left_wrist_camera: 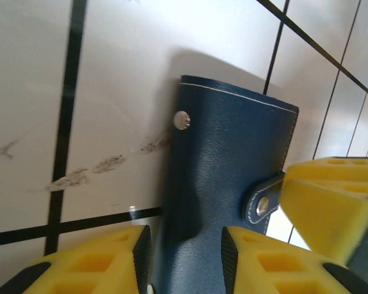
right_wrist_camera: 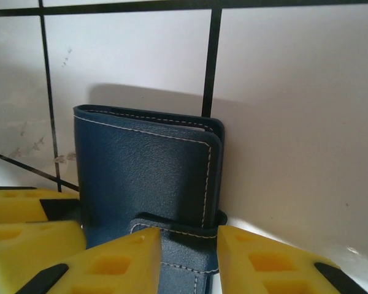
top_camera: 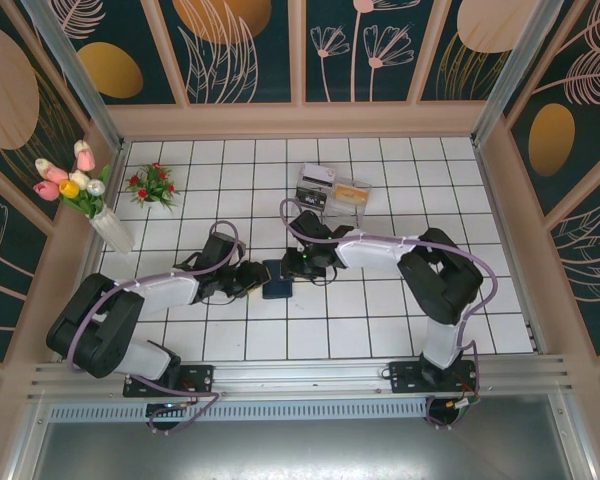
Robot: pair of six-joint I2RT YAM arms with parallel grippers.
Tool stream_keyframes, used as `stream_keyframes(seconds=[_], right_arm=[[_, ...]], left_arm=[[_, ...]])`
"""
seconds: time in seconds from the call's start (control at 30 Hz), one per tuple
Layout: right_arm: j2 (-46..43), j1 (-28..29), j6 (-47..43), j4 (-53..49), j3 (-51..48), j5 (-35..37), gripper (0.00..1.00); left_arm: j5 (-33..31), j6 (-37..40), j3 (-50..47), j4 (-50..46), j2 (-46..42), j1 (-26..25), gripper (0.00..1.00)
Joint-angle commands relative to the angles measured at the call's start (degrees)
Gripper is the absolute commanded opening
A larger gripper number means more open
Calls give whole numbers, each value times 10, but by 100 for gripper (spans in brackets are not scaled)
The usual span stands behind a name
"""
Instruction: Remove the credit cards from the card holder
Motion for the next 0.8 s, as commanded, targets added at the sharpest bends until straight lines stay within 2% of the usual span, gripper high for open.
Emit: stream_keyframes(seconds=[0.0,0.27,0.53,0.67,0.77], right_arm=[[14,3,-3,8,20,-17,32],[32,1,0,15,16,-28,32],[-3,-2,-10,-30,40,22,34],[-3,7,-16,-66,66,53,36],[2,9,-15,-65,69,50,38]], left_arm=[[30,17,13,16,22,-1,36],[66,11,17,63,57,0,33],[39,22,24,40,33,-1,16],[40,26,25,42,17,-1,9],[40,26,24,44,8,-1,8]])
